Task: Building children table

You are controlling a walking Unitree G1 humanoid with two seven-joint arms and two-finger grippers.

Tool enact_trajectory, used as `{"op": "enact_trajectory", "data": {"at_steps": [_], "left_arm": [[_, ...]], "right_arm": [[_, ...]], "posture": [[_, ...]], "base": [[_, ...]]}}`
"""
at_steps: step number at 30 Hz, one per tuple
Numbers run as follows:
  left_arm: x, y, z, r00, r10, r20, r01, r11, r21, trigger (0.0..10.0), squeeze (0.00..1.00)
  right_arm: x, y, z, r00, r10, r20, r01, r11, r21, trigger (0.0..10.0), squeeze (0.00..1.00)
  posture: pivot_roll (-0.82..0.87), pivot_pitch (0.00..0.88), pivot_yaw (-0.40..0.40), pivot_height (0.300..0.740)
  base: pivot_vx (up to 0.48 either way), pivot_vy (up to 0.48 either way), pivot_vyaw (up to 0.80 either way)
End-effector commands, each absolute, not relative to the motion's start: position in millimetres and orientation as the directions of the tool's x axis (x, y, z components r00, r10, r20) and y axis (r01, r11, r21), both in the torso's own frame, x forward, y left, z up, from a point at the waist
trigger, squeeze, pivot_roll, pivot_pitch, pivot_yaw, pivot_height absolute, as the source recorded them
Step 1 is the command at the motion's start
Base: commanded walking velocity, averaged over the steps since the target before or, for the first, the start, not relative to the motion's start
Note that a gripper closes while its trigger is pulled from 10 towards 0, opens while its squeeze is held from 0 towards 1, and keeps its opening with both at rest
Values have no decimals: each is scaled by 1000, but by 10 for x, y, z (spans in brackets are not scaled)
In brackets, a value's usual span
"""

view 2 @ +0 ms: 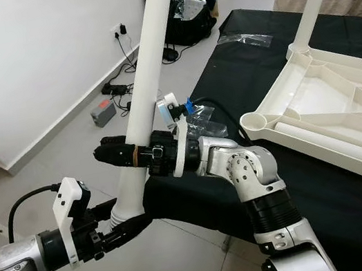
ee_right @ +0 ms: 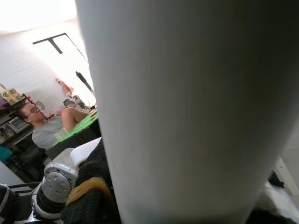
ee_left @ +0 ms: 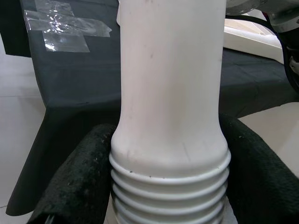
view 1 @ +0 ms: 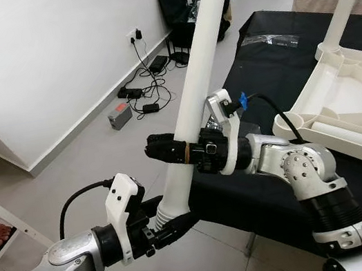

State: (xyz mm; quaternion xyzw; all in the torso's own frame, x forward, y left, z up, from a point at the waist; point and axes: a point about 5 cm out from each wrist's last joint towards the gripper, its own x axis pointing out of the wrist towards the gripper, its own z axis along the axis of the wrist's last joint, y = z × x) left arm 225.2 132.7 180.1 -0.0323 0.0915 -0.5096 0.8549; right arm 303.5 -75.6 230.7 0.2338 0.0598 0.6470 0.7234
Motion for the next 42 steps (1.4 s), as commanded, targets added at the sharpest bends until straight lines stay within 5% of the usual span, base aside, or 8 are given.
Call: {"op": "enact_trajectory", "data": {"at_steps": [1, 3, 4, 14, 15, 38, 40, 42], "left_arm": [[2229, 1334, 1726, 452, -875, -175, 861, 479, -169, 10000, 0], [2236, 1332, 1718, 457, -871, -181, 858, 485, -170, 10000, 98], [2251, 1336, 1720, 465, -867, -181, 854, 493, -166, 10000, 1000], [2334, 1390, 1746, 520, -833, -188, 835, 542, -94, 10000, 1000], [2368, 1419, 1747, 542, -816, -199, 826, 561, -54, 10000, 0], [2641, 1456, 1943, 819, -573, -36, 570, 805, 166, 10000, 0], [2767, 1499, 2035, 897, -441, 19, 428, 880, 205, 10000, 0], [2817, 1508, 2080, 923, -382, 50, 364, 907, 211, 10000, 0]], "right_arm": [[3005, -707, 2350, 125, 967, 222, -915, 25, 404, 0, 0], [3005, -710, 2352, 124, 967, 224, -915, 24, 404, 0, 0], [3015, -728, 2360, 127, 966, 223, -917, 28, 399, 0, 0], [3097, -799, 2402, 178, 959, 220, -923, 85, 376, 0, 0], [3151, -836, 2410, 214, 952, 219, -919, 120, 375, 0, 0], [3804, -1436, 2794, 866, 429, 258, -478, 862, 170, 0, 0], [3810, -1522, 2922, 923, 243, 298, -273, 960, 64, 10000, 0], [3806, -1556, 2961, 933, 171, 316, -198, 979, 54, 10000, 0]], "posture": [[75, 130, -12, 740], [75, 130, -12, 740], [77, 133, -10, 740], [77, 132, -10, 740], [81, 131, -9, 740], [78, 117, -10, 740], [83, 116, -13, 740], [86, 118, -14, 740]], "base": [[0, 0, 0], [0, 0, 0], [0, 0, 0], [0, 0, 0], [0, 0, 0], [0, 0, 0], [0, 0, 0], [0, 0, 0]]}}
